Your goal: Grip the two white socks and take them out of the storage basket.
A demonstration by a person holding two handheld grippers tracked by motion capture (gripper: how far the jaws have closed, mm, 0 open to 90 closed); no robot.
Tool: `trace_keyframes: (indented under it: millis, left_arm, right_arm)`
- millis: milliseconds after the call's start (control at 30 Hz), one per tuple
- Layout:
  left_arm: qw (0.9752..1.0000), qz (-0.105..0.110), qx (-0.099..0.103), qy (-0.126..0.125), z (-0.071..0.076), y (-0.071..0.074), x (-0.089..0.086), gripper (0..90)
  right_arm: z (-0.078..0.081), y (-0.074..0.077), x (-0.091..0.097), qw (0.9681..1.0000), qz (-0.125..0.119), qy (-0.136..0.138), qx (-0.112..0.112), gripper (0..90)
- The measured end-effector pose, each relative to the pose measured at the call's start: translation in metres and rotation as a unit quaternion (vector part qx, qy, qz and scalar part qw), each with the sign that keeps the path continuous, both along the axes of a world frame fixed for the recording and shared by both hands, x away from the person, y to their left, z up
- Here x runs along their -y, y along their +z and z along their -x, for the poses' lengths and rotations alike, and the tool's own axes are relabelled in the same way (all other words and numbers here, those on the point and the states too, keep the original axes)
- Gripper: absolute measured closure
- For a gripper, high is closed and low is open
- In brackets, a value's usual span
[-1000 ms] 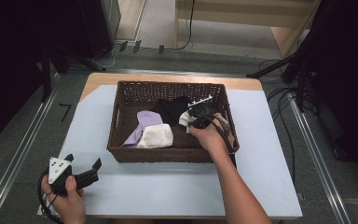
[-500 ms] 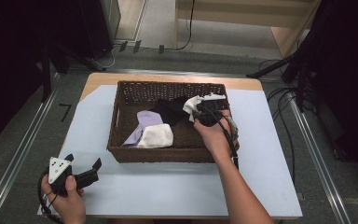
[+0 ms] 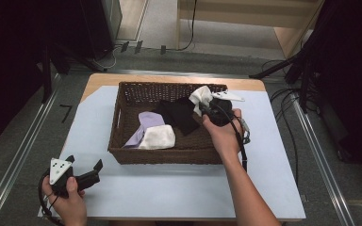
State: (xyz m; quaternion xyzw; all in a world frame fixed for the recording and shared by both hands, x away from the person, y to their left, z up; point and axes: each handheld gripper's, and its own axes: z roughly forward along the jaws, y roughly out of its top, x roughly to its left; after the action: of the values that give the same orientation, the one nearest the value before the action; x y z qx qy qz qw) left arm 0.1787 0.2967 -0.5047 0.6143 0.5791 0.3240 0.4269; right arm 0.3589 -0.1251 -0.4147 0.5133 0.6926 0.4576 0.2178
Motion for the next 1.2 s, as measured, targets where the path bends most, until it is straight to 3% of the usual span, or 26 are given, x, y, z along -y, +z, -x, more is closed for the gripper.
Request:
trace_keyframes:
  millis: [200,467,667,933,1200]
  left_arm:
    - [1.0000,-0.002,-0.001,0.000,0.000,0.000,0.000,0.0]
    - [1.0000,-0.002,0.000,0.001,0.000,0.000,0.000,0.0]
    - [1.0000,-0.003,-0.001,0.000,0.000,0.000,0.000,0.0]
    - [1.0000,-0.003,0.000,0.001,0.000,0.000,0.000,0.0]
    - [1.0000,-0.004,-0.001,0.002,0.000,0.000,0.001,0.0]
  right_arm:
    - [0.005,0.010,0.013,0.9998,0.006,-0.012,0.016,79.0]
    - [0.012,0.023,0.042,0.9982,-0.007,-0.043,0.040,79.2]
    - [0.014,0.024,0.063,0.9967,-0.012,-0.069,0.042,79.2]
    - [0.017,0.015,0.099,0.9932,-0.010,-0.109,0.039,79.2]
    - [0.019,-0.011,0.132,0.9885,-0.004,-0.151,0.007,79.2]
